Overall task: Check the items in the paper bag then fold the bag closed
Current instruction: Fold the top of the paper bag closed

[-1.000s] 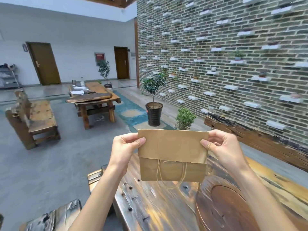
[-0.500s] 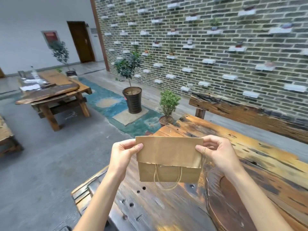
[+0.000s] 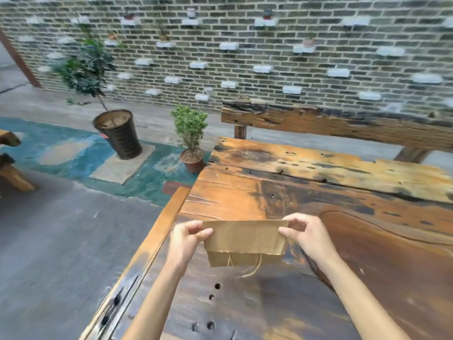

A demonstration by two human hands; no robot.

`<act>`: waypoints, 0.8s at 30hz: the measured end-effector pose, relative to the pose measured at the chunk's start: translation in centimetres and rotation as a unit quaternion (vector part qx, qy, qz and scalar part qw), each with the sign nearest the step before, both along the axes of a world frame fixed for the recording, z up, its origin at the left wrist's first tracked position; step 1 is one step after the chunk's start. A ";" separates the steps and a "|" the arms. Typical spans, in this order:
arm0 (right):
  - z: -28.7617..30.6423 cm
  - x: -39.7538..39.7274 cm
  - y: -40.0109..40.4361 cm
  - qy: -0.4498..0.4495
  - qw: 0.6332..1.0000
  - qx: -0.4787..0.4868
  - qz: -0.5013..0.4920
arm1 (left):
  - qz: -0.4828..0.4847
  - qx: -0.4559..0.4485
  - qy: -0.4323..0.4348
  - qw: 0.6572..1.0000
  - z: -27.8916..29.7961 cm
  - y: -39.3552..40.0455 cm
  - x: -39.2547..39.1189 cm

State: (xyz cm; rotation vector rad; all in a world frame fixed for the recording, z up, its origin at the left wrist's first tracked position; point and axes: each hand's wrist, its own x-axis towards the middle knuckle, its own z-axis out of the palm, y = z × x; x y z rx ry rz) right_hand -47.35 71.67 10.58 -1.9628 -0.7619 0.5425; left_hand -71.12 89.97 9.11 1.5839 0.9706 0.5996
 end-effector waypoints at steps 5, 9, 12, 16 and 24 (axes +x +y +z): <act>-5.1 -2.6 1.3 -0.020 0.992 -0.102 -0.064 | -0.083 0.013 0.116 0.990 -5.4 4.3 0.5; -9.2 -3.9 2.3 -0.006 0.985 -0.145 -0.095 | -0.100 0.010 0.152 0.983 -8.7 5.4 1.2; -11.5 -4.0 3.1 0.021 0.979 -0.171 -0.112 | -0.109 -0.031 0.182 0.977 -11.2 6.3 1.7; -13.4 -4.0 3.8 0.040 0.970 -0.201 -0.128 | -0.117 -0.069 0.193 0.972 -13.4 7.1 2.4; -16.6 -2.6 4.8 0.065 0.955 -0.254 -0.135 | -0.127 -0.100 0.221 0.962 -16.8 7.7 4.4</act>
